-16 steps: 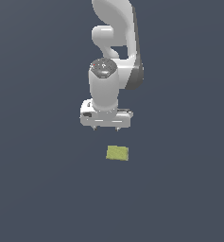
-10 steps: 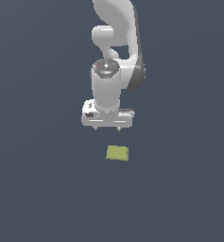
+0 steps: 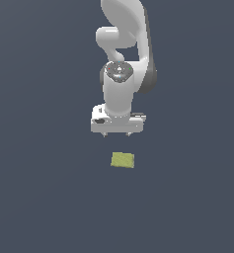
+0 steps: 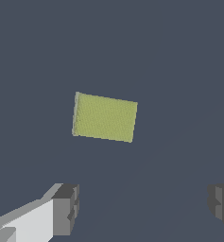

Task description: Pick up the object and move it to a goal position.

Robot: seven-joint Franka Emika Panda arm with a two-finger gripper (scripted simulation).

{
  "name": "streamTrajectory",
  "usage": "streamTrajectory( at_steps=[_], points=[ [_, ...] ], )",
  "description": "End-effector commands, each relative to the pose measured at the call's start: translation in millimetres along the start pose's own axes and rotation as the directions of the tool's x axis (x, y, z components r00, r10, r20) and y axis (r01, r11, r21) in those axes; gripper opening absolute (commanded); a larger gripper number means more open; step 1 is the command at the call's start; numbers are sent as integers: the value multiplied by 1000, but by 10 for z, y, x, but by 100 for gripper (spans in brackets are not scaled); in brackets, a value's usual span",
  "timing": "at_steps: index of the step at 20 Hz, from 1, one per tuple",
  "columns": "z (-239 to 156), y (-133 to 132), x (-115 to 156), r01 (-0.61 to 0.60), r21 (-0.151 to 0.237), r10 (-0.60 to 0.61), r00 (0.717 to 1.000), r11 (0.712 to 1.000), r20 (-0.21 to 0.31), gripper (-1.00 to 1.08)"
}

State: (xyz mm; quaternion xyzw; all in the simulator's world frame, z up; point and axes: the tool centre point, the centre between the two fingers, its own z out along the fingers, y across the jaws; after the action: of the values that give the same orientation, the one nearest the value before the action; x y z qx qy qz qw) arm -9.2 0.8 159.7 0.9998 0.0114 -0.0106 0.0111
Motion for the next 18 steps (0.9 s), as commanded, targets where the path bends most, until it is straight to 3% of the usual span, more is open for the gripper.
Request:
streamTrajectory(
  at_steps=[1, 11, 18],
  points=[
    [7, 5, 3, 8, 0, -8, 1000, 1000, 0, 100],
    [99, -21, 57, 145, -5, -145, 989, 989, 1, 100],
    [221, -53, 127, 321, -9, -321, 947, 947, 3, 100]
  ],
)
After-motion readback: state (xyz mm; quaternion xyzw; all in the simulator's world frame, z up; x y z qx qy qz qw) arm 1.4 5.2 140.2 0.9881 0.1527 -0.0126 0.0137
